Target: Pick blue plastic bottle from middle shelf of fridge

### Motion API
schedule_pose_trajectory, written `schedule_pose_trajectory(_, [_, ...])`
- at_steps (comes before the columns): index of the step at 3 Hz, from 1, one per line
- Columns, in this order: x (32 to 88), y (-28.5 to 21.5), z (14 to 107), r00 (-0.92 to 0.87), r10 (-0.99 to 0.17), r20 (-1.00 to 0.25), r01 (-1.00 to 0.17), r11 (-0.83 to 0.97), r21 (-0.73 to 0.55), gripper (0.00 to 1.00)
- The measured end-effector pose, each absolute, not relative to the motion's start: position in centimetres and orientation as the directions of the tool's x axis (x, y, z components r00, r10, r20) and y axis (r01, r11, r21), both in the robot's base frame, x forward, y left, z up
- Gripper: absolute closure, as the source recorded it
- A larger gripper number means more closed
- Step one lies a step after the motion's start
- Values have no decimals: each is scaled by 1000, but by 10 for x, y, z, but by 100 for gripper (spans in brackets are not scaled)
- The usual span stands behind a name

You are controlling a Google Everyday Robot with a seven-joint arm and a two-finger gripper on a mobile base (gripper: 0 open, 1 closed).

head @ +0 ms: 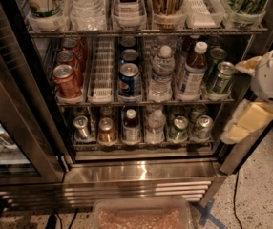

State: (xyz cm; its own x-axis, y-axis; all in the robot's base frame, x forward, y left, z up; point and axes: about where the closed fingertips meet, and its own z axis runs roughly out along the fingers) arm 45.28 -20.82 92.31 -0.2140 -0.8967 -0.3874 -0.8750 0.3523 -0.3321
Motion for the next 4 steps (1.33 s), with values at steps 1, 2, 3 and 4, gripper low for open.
schedule_pose_trajectory(1, [463, -206, 906, -205, -862, -464, -844, 395, -361, 0])
schedule_pose_trajectory(2, [467, -206, 911, -200, -858, -473, -832, 404, -380, 0])
schedule_pose_trajectory(3, [467, -206, 911, -200, -858, -474, -832, 404, -381, 0])
schedule_pose_trajectory(4, [468, -202, 905, -211, -822, -529, -801, 456, -389, 0])
